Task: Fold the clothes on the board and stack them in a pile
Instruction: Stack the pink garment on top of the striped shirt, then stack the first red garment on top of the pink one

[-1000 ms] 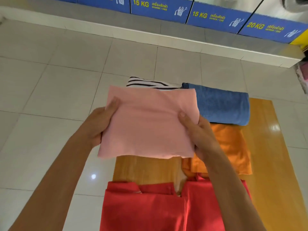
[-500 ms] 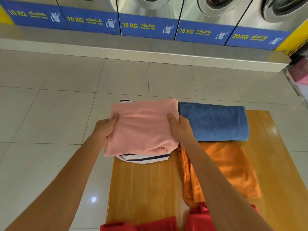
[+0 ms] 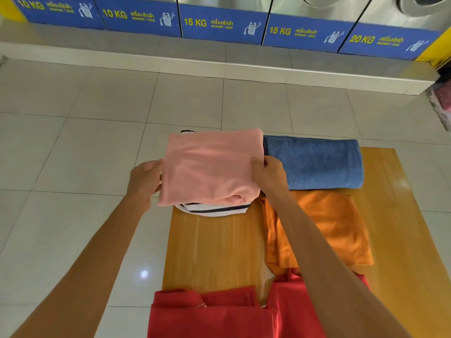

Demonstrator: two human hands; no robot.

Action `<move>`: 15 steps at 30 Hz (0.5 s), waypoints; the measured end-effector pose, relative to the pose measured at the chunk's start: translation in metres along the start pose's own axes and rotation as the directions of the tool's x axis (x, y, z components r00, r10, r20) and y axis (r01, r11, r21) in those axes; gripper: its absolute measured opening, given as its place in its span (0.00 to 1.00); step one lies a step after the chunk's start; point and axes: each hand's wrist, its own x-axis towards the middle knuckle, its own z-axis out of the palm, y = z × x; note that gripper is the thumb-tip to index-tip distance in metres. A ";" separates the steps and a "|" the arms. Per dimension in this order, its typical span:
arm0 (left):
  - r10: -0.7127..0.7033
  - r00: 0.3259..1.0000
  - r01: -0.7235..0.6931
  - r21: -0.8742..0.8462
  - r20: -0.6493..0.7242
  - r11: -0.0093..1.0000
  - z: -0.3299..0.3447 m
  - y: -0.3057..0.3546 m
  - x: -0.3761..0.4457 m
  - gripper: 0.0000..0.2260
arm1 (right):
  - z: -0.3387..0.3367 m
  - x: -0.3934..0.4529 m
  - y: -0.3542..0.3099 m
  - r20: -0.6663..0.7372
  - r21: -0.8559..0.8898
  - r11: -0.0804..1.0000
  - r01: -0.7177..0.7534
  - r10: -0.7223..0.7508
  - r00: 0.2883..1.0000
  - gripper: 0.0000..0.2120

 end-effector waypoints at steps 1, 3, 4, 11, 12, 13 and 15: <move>0.012 1.000 -0.012 0.010 -0.009 1.000 -0.005 -0.006 -0.010 0.10 | -0.003 -0.010 0.004 -0.019 -0.001 1.000 0.023 -0.023 1.000 0.10; 0.013 1.000 -0.013 0.001 0.001 1.000 -0.017 -0.021 -0.038 0.13 | -0.012 -0.034 0.011 -0.048 0.010 0.999 0.051 -0.050 0.998 0.08; 0.008 1.000 -0.008 -0.006 0.019 1.000 -0.023 -0.032 -0.057 0.12 | -0.017 -0.048 0.016 -0.063 0.018 0.999 0.046 -0.045 0.997 0.10; -0.137 0.991 0.128 0.266 0.013 0.955 -0.062 -0.126 -0.186 0.19 | -0.046 -0.154 0.082 0.087 0.033 0.996 -0.079 0.076 0.993 0.10; -0.167 0.986 0.153 0.327 0.014 0.933 -0.063 -0.137 -0.202 0.20 | -0.052 -0.172 0.090 0.131 0.029 0.993 -0.115 0.110 0.985 0.10; -0.192 0.981 0.172 0.378 0.017 0.910 -0.063 -0.148 -0.217 0.22 | -0.057 -0.189 0.098 0.163 0.010 0.991 -0.136 0.133 0.978 0.11; -0.230 0.973 0.197 0.428 0.024 0.882 -0.063 -0.166 -0.240 0.25 | -0.065 -0.221 0.113 0.221 -0.104 0.984 -0.145 0.165 0.961 0.17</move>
